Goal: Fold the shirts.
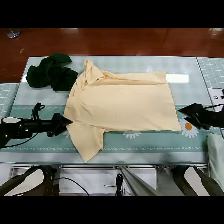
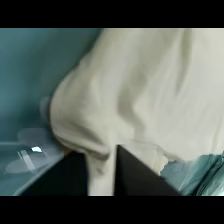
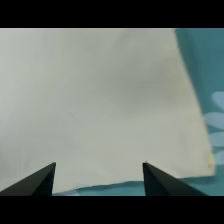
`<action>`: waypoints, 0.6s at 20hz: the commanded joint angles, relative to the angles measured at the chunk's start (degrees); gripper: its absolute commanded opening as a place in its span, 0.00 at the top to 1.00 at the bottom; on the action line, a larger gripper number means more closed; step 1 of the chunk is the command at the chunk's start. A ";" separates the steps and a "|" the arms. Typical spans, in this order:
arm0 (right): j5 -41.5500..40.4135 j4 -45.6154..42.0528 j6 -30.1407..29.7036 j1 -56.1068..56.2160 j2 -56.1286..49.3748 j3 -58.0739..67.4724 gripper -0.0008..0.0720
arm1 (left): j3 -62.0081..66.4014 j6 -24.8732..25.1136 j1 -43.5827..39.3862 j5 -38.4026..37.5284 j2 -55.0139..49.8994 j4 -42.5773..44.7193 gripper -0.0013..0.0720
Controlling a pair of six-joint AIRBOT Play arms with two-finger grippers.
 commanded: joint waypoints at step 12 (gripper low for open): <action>-5.62 -3.76 3.50 -0.59 -13.14 -6.05 0.14 | 3.56 2.58 -1.97 -1.29 -0.52 -2.47 0.95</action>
